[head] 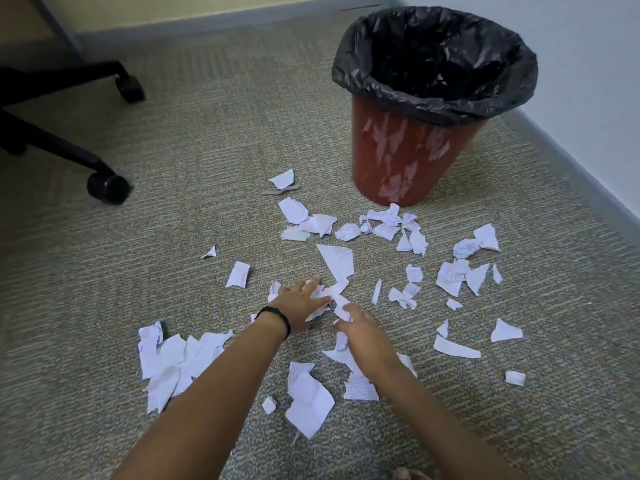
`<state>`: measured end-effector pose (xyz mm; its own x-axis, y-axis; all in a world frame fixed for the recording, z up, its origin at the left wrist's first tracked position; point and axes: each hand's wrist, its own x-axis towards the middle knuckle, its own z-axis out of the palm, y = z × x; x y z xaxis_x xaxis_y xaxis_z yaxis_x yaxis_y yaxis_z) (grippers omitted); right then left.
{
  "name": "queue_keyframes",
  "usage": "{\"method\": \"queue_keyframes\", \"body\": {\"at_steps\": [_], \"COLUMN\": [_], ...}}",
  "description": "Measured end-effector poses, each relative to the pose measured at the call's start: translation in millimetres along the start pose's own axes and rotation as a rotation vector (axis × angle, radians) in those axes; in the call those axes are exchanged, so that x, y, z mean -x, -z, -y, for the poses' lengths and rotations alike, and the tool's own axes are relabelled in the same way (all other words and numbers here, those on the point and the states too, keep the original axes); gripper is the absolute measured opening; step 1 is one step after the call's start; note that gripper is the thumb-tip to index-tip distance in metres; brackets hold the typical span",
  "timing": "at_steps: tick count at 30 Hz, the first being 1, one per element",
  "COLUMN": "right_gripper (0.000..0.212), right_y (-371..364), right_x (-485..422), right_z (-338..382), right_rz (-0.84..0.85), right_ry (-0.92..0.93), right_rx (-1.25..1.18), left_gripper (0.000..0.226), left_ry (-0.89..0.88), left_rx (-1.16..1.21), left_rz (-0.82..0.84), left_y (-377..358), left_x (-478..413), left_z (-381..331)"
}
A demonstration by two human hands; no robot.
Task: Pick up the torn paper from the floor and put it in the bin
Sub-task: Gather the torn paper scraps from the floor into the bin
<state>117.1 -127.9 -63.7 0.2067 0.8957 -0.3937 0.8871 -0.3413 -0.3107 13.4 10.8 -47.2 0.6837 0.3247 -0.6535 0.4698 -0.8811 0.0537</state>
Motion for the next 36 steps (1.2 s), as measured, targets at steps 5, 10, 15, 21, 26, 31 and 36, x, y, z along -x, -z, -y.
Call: {"method": "queue_keyframes", "body": {"at_steps": [5, 10, 15, 21, 26, 31, 36], "right_gripper": [0.039, 0.026, 0.032, 0.024, 0.020, 0.021, 0.049], "right_y": [1.1, 23.7, 82.8, 191.3, 271.4, 307.6, 310.8], "right_x": [-2.1, -0.1, 1.3, 11.2, 1.9, -45.1, -71.0], "right_z": [-24.2, -40.1, -33.2, -23.7, -22.3, -36.9, -50.0], "right_rz": [-0.096, -0.242, -0.305, -0.477, -0.804, -1.002, -0.932], "right_ry": [-0.051, -0.181, -0.344, -0.177, -0.084, -0.101, -0.184], "right_rx": [-0.157, -0.397, -0.992, -1.167, -1.200, -1.272, -0.948], "left_gripper": [0.066, 0.069, 0.076, 0.066, 0.071, 0.058, 0.066], "left_ry": [-0.093, -0.107, -0.163, -0.151, -0.177, -0.181, -0.205], "left_rx": [-0.034, -0.040, -0.058, -0.051, -0.103, -0.123, -0.160], "left_rz": [-0.048, -0.092, -0.140, -0.114, -0.141, -0.121, -0.166], "left_y": [3.2, -5.4, -6.8, -10.0, -13.0, -5.6, -3.3], "left_x": [1.6, 6.4, 3.7, 0.0, -2.7, -10.5, -14.8], "left_z": [10.0, 25.1, 19.4, 25.7, 24.0, 8.4, -0.7]}}
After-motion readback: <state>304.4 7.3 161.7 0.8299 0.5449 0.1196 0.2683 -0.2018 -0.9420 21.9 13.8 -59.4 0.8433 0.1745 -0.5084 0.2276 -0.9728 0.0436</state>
